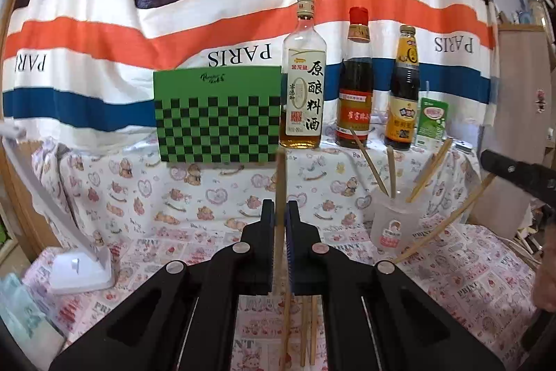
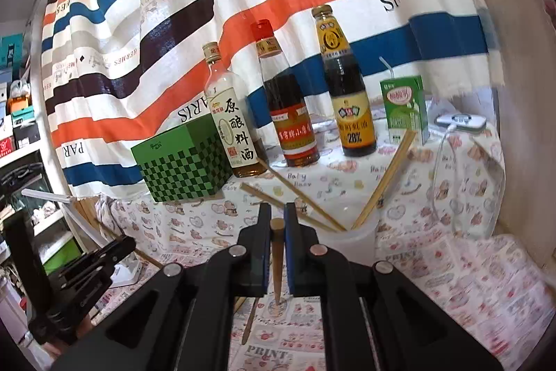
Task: Organize utensils
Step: 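Lift both held chopsticks and carry them over the clear cup, then lower both chopsticks into the clear cup and open both tools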
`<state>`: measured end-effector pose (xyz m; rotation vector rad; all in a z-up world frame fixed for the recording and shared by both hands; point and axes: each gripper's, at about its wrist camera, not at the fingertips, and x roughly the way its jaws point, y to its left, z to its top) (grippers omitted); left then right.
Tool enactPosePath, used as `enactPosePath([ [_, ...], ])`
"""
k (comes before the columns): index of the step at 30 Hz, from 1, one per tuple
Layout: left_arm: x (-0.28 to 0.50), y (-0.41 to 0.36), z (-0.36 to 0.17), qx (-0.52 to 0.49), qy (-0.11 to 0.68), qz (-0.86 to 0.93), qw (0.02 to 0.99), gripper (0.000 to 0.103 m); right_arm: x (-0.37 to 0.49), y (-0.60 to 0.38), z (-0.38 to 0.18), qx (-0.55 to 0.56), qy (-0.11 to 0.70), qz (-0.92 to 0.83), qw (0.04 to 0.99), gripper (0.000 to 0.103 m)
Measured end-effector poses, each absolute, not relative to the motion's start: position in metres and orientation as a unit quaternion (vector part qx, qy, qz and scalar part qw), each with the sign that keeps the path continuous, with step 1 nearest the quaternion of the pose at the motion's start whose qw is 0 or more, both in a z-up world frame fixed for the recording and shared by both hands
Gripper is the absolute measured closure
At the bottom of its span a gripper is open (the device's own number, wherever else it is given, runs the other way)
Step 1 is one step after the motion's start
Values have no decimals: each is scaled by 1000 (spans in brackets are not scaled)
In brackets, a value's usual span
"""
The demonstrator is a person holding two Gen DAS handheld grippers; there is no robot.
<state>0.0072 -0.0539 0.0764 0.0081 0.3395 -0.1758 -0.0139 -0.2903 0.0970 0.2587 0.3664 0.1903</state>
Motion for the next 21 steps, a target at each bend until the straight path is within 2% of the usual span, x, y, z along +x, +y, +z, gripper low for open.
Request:
enactPosePath([
  [11, 22, -103, 122, 22, 161, -141, 977, 98, -5, -306, 156, 98, 141, 86, 981, 97],
  [16, 46, -121, 136, -14, 195, -194, 961, 98, 6, -318, 169, 85, 121, 22, 989, 97],
  [21, 61, -137, 154, -50, 186, -243, 951, 98, 12, -339, 167, 117, 107, 39, 986, 97],
])
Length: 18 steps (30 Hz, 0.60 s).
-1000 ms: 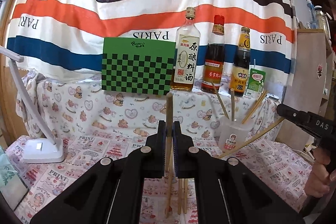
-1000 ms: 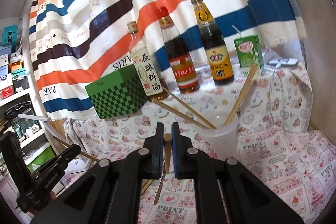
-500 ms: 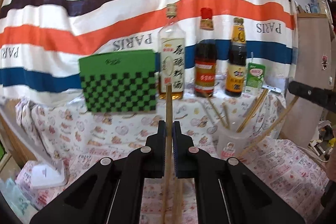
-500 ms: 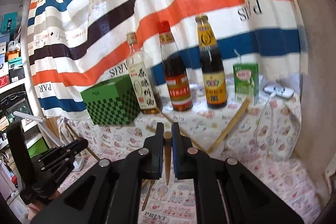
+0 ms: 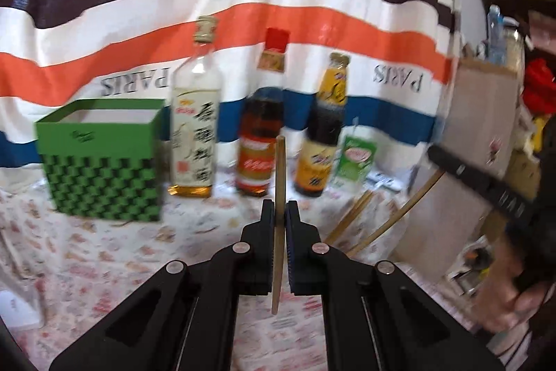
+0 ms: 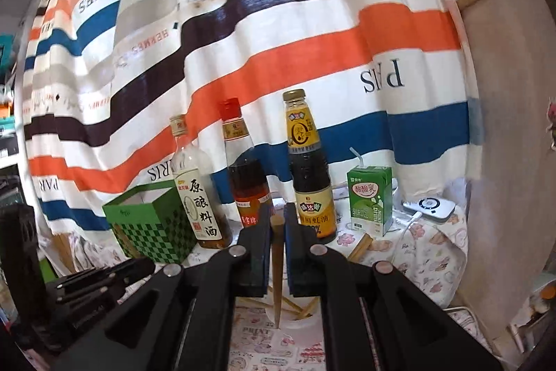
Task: Organize utensils
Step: 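Lower both chopsticks into the clear cup and open both tools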
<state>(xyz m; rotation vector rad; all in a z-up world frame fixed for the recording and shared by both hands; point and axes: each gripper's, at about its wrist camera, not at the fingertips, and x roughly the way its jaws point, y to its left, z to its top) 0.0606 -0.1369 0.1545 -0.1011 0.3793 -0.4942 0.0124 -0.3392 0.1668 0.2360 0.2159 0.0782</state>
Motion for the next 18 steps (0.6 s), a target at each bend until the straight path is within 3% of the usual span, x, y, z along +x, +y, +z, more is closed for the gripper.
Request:
enactPosePath([
  [8, 72, -154, 179, -102, 109, -279, 949, 98, 21, -362, 163, 145, 62, 21, 987, 97],
  [18, 117, -171, 132, -79, 162, -232, 956, 98, 69, -378, 135, 168, 173, 39, 970, 97],
])
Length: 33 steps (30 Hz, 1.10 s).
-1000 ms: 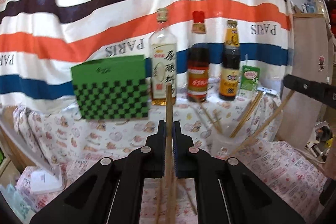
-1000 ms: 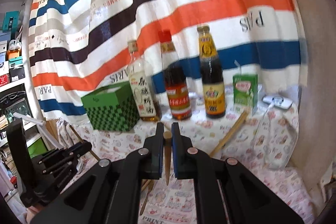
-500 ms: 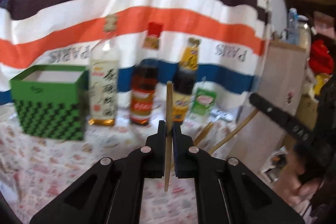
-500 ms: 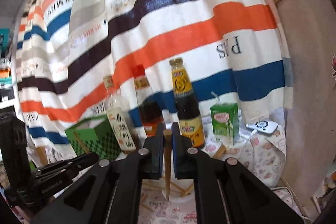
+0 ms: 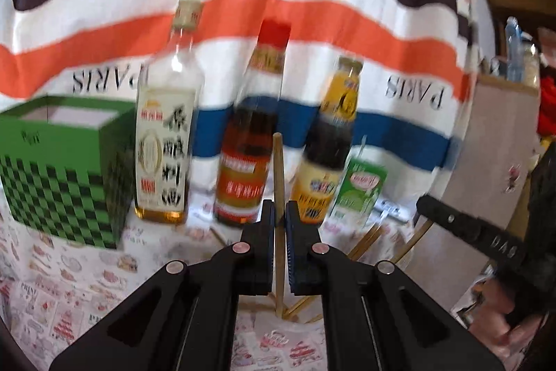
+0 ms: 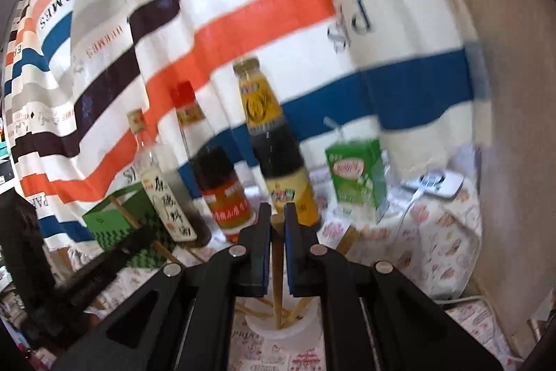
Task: Organize utensils
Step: 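Lower both chopsticks into the clear cup and open both tools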
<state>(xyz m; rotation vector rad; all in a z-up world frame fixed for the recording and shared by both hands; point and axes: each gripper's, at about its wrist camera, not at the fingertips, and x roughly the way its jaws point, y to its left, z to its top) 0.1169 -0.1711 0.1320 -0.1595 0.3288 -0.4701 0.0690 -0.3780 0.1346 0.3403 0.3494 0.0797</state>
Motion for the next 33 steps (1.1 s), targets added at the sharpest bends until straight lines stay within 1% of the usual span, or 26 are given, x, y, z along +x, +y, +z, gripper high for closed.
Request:
enactPosePath([
  [2, 120, -175, 123, -74, 172, -230, 955, 98, 77, -378, 126, 171, 192, 39, 966, 97],
  [7, 121, -194, 112, -18, 180, -226, 957, 98, 91, -377, 111, 178, 226, 39, 957, 97],
  [10, 129, -197, 103, -26, 202, -248, 947, 98, 94, -376, 106, 176, 234, 36, 955, 97],
  [16, 145, -194, 86, -31, 227, -230, 946, 97, 97, -377, 103, 166, 239, 29, 956, 96],
  [25, 148, -187, 84, -21, 219, -204, 954, 93, 105, -378, 96, 157, 257, 17, 953, 95],
  [27, 145, -182, 90, -18, 212, -199, 957, 87, 106, -378, 96, 150, 262, 15, 953, 94],
  [28, 143, -178, 93, -19, 205, -197, 959, 79, 107, -378, 95, 147, 266, 15, 953, 93],
  [29, 139, -174, 97, -19, 196, -194, 961, 68, 108, -378, 95, 147, 270, 15, 952, 88],
  [30, 135, -169, 102, -18, 185, -189, 964, 63, 108, -378, 94, 148, 272, 13, 951, 79],
  [31, 131, -164, 106, -15, 172, -181, 968, 56, 108, -376, 93, 147, 275, 13, 950, 75],
  [32, 126, -158, 111, -11, 160, -171, 972, 53, 109, -374, 92, 145, 279, 15, 949, 69],
  [33, 123, -153, 115, -7, 154, -165, 974, 50, 110, -373, 92, 142, 282, 17, 949, 66],
])
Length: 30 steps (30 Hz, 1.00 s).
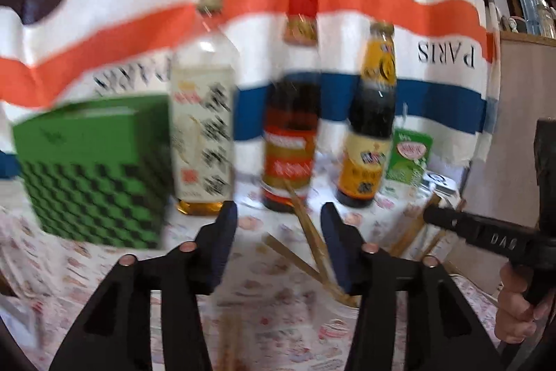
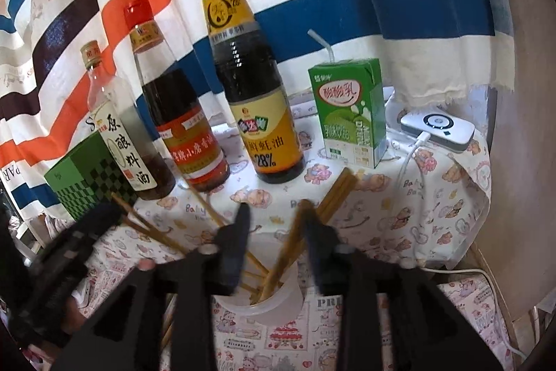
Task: Organize utensils
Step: 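Lower both chopsticks into the clear cup and open both tools, then move both open tools back down over the remaining chopsticks and fork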
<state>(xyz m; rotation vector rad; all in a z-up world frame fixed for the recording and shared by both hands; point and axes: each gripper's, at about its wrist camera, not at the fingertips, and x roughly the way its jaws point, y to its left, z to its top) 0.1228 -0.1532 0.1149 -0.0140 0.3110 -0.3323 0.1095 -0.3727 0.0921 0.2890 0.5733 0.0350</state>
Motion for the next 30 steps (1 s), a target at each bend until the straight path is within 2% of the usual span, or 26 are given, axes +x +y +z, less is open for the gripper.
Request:
enactPosePath([
  [2, 117, -141, 122, -4, 145, -153, 978, 42, 110, -366, 92, 131, 288, 23, 948, 58],
  [9, 96, -94, 129, 14, 135, -98, 986, 29, 98, -345, 100, 109, 279, 37, 953, 23],
  [11, 87, -87, 125, 36, 134, -75, 987, 18, 91, -338, 104, 109, 271, 37, 956, 17],
  [12, 83, -84, 122, 46, 134, -66, 988, 17, 88, -335, 105, 105, 267, 38, 957, 14],
  [15, 72, -74, 113, 51, 137, -66, 987, 15, 82, -322, 108, 88, 265, 34, 960, 12],
  [22, 38, -60, 97, 48, 128, -60, 989, 1, 57, -301, 107, 77, 269, 48, 959, 10],
  [30, 10, -42, 77, 13, 127, -63, 990, 1, 29, -287, 92, 85, 282, 60, 954, 8],
])
